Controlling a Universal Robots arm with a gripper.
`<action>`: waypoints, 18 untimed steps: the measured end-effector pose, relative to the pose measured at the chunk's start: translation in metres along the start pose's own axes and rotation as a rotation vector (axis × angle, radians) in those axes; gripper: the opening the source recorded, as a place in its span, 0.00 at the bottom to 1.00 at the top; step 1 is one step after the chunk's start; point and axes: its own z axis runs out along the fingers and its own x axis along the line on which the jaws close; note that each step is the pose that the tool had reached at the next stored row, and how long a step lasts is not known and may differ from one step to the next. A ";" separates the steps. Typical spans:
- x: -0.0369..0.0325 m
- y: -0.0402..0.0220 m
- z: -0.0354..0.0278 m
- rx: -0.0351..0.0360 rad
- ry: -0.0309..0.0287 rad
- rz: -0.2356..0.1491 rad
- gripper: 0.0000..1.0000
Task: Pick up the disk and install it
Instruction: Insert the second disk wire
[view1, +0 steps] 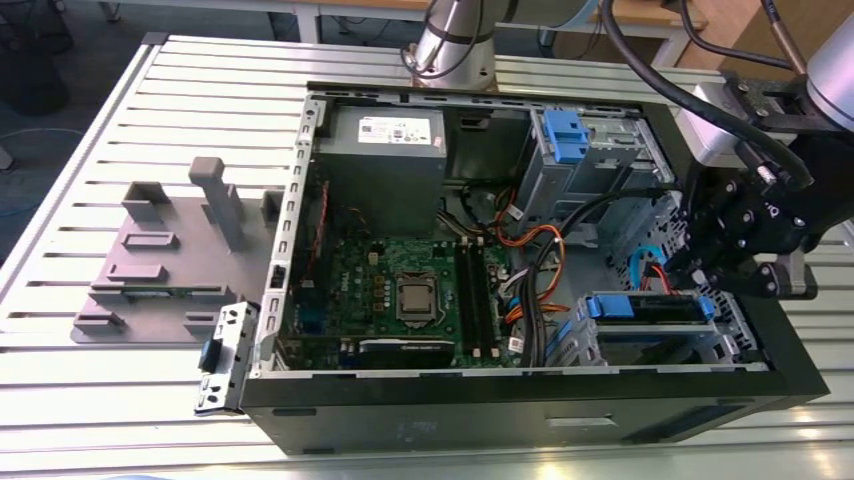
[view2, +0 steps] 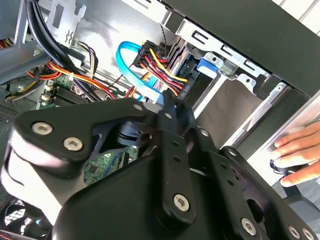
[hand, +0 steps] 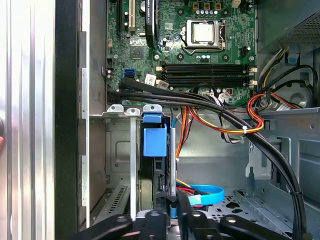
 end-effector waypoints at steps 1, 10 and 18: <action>0.0000 0.0000 0.0000 0.0000 0.0001 0.000 0.19; 0.0000 0.0001 0.0000 0.0000 0.0000 0.000 0.16; 0.0000 0.0002 0.0000 0.0000 0.0001 0.000 0.24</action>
